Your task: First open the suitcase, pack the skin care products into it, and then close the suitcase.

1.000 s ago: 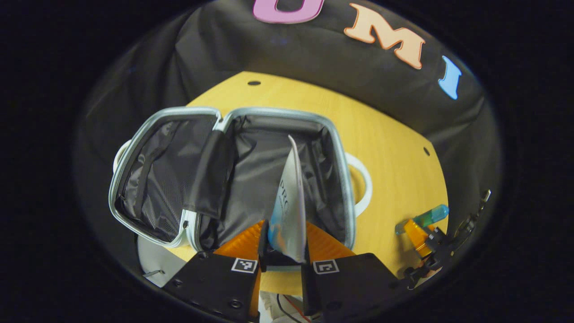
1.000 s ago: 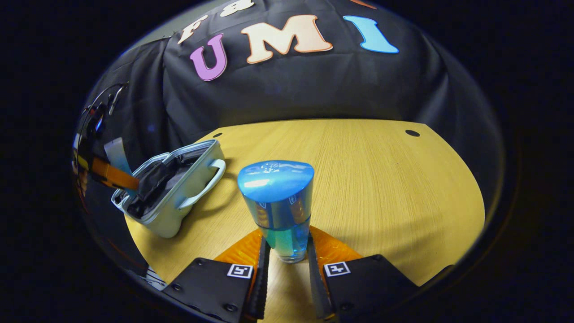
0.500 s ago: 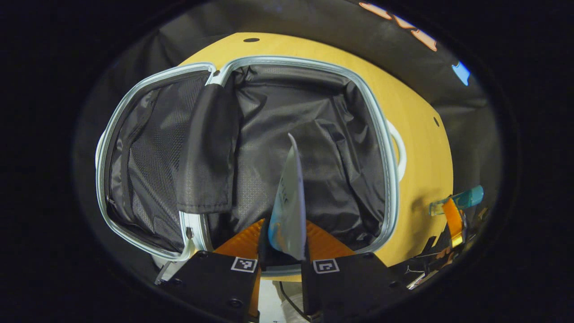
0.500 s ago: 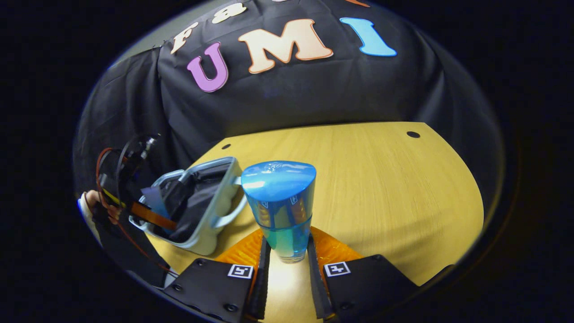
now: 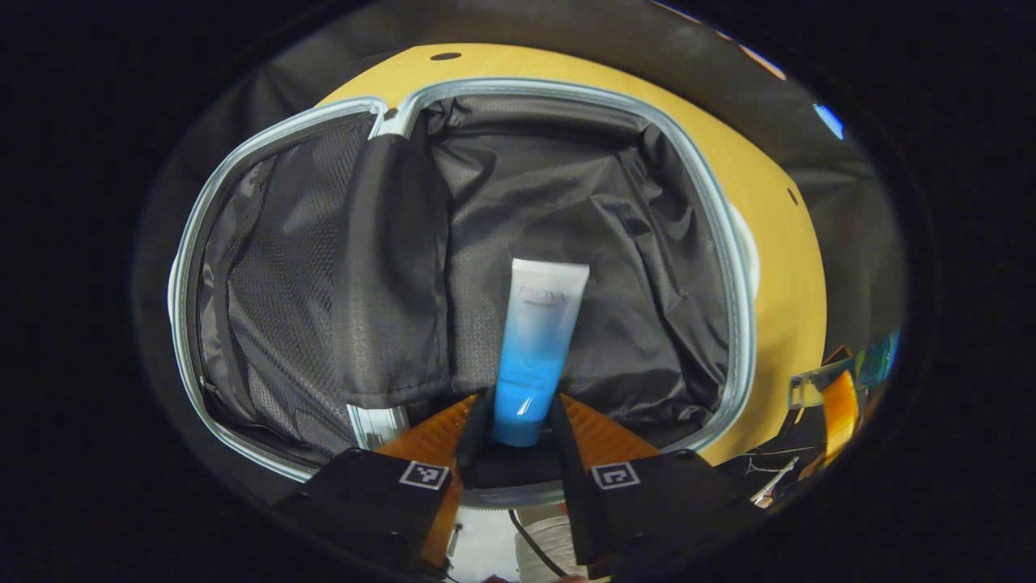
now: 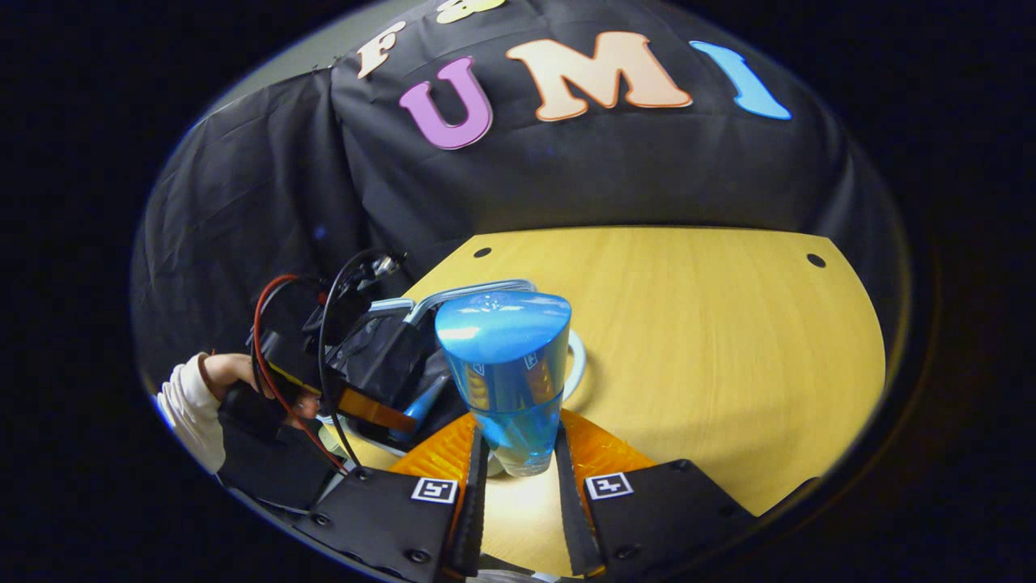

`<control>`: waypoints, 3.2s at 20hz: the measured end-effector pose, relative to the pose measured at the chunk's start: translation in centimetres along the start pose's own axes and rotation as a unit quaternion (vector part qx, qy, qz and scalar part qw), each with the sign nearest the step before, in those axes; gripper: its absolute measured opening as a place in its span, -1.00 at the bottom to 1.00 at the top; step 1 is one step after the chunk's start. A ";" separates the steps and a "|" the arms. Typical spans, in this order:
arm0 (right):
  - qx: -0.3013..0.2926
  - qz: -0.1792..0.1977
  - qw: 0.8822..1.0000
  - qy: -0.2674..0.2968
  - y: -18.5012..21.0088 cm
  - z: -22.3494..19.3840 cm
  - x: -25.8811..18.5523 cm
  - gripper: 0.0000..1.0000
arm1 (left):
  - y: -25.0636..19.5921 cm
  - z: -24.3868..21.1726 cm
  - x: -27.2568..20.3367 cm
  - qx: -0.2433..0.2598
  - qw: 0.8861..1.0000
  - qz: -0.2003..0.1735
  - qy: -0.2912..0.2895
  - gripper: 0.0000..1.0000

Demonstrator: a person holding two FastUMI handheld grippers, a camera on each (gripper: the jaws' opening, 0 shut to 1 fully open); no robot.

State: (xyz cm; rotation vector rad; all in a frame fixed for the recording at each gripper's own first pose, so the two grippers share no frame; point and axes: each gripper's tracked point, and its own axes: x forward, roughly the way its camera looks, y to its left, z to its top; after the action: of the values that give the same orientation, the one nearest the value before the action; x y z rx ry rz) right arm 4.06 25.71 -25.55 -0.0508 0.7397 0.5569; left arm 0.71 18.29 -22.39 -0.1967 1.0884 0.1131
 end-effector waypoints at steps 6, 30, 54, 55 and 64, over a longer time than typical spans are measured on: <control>-0.003 0.038 0.998 0.040 4.9 -1.2 3.7 -0.15 | 0.3 1.6 -5.1 -0.009 0.997 -0.016 -0.070 0.93; 0.008 0.004 0.997 0.072 5.7 -2.1 8.5 0.27 | 20.5 0.8 -14.4 -0.213 0.961 0.025 -0.177 0.93; 0.028 -0.135 0.989 -0.050 -4.8 2.8 -2.5 0.97 | 35.9 5.3 -4.9 -0.312 0.937 0.007 -0.159 -0.19; 0.028 -0.139 0.989 -0.052 -5.0 2.8 -2.7 0.97 | 35.7 5.1 -4.8 -0.313 0.937 0.003 -0.155 -0.31; 0.011 -0.143 0.989 -0.037 -4.8 1.0 -3.5 0.97 | 34.4 6.4 -6.3 -0.290 0.936 -0.026 -0.197 -0.87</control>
State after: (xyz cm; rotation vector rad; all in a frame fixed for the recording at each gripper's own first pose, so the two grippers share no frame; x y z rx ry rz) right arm 4.98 20.21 -23.24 -0.1128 0.6525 0.2740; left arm -3.05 53.27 -17.47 -0.7041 0.6229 0.4112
